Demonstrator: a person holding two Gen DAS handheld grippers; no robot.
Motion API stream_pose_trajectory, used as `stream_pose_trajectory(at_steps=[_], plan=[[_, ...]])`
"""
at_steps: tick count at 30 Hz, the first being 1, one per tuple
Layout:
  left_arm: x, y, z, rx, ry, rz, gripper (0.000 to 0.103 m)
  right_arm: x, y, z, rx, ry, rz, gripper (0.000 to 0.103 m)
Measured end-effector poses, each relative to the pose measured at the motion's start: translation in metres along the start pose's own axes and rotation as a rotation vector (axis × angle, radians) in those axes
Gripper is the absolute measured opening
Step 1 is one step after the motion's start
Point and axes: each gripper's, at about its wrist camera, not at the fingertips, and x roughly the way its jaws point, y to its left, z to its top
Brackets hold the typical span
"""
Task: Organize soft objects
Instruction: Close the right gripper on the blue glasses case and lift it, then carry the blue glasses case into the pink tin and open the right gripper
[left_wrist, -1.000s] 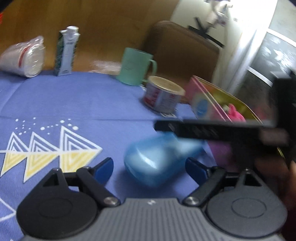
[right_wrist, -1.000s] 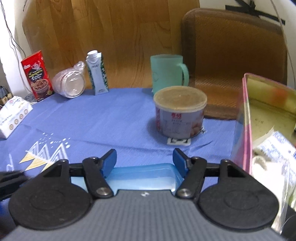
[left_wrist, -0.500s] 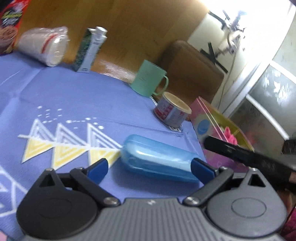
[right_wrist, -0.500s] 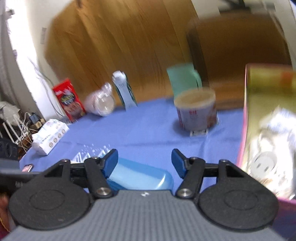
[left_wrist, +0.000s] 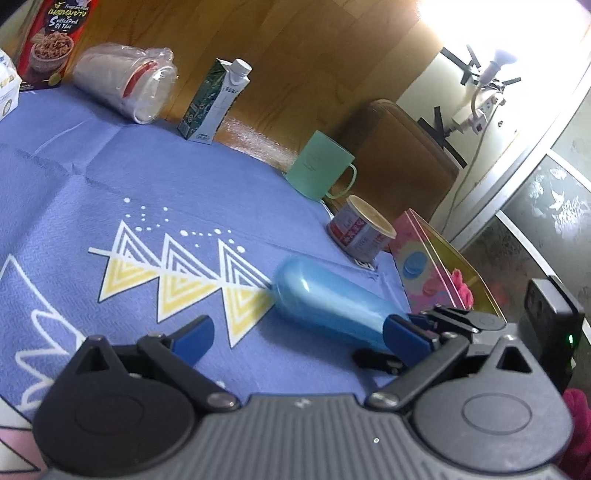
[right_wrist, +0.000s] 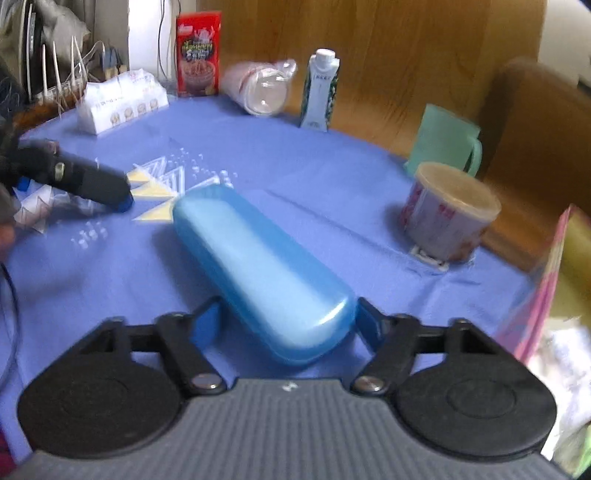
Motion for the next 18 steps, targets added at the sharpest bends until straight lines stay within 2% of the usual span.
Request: stream_pose_trajectory(at_steps=[2, 8, 11, 15, 16, 18], plan=[[0.001, 0.001, -0.001, -0.007, 0.006, -0.002, 0.101, 0.000, 0.000, 0.000, 0.042, 0.002, 0.015, 0.063], [0.003, 0.003, 0.000, -0.036, 0.030, -0.027, 0.102, -0.008, 0.034, -0.013, 0.107, -0.048, -0.017, 0.062], [0.006, -0.001, -0.001, -0.046, 0.062, -0.048, 0.102, -0.014, 0.052, -0.021, 0.144, -0.081, 0.018, 0.063], [0.013, -0.009, -0.004, -0.051, 0.098, -0.067, 0.102, -0.012, 0.073, -0.028, 0.088, -0.126, 0.002, 0.063], [0.015, -0.011, -0.005, -0.050, 0.104, -0.071, 0.102, -0.012, 0.075, -0.030, 0.085, -0.137, -0.002, 0.059], [0.019, -0.017, -0.007, -0.046, 0.115, -0.076, 0.102, -0.014, 0.073, -0.031, 0.105, -0.156, 0.014, 0.057]])
